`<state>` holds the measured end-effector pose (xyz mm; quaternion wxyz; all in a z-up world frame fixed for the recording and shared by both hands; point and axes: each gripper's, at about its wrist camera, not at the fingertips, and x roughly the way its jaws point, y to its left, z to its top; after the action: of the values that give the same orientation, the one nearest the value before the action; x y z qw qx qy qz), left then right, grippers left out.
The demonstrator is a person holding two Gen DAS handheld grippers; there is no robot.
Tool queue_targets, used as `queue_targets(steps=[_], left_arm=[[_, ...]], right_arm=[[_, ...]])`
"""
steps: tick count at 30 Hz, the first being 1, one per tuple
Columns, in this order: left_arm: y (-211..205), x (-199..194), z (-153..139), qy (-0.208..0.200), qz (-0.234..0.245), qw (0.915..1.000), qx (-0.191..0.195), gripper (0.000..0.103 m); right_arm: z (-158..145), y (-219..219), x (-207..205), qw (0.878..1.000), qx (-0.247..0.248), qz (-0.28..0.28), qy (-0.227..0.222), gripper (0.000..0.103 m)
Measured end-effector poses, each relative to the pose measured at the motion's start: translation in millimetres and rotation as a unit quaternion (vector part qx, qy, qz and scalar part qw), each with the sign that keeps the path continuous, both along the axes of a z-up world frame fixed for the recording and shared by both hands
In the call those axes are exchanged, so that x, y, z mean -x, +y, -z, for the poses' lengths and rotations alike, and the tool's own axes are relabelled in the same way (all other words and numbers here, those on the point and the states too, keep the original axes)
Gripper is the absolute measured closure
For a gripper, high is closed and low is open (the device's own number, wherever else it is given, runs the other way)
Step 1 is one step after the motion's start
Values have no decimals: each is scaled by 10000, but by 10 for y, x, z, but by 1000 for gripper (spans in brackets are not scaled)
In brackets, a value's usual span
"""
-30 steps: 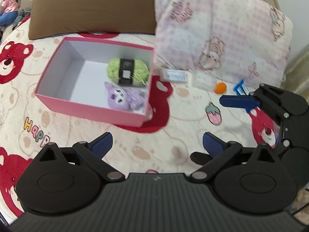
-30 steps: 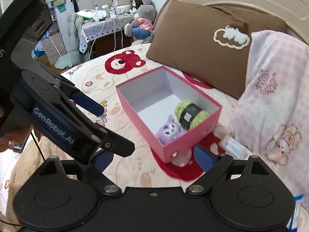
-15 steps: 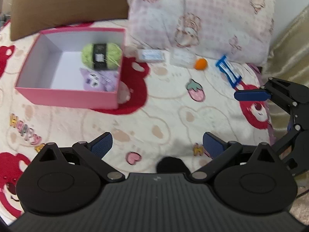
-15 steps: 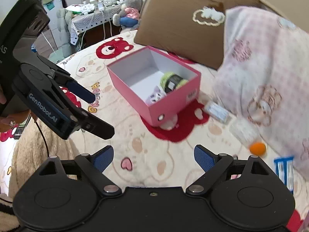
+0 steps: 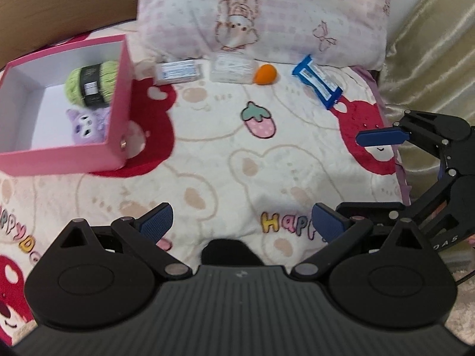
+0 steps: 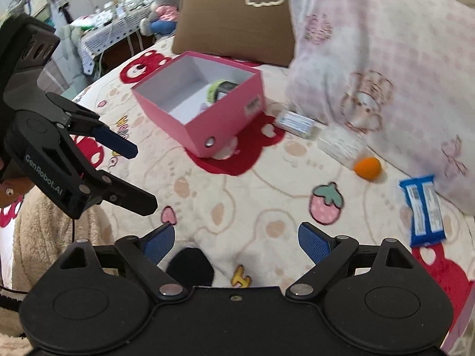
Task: Organize objects
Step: 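Withdraw the left gripper and move it to the blue wrapped packet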
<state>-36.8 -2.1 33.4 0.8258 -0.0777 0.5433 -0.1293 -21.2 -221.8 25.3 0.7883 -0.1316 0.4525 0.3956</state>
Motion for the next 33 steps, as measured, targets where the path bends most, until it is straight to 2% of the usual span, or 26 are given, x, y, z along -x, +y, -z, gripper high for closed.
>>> queue_targets(steps=[11, 14, 17, 19, 23, 28, 33], left_arm=[[-649, -453, 172, 7, 415, 9988, 244, 3], [-801, -568, 199, -49, 467, 9985, 280, 3], [-935, -687, 224, -223, 521, 9981, 227, 3], [-1010, -772, 248, -349, 564, 9975, 234, 2], [-1145, -972, 315, -577, 638, 9960, 251, 2], [-1307, -1222, 401, -977, 596, 9931, 243, 2], [-1492, -1451, 548, -1144, 640, 9907, 354, 2]], right_arm=[[235, -587, -234, 9968, -308, 701, 227, 13], [278, -760, -288, 9920, -495, 1158, 88, 15], [312, -904, -304, 9882, -651, 1382, -127, 15], [348, -997, -340, 9852, -757, 1536, -116, 15], [474, -1140, -431, 9762, -996, 1907, -263, 15], [642, -1342, -497, 9568, -1209, 2494, -878, 15], [881, -1578, -680, 9356, -1466, 3144, -661, 15]])
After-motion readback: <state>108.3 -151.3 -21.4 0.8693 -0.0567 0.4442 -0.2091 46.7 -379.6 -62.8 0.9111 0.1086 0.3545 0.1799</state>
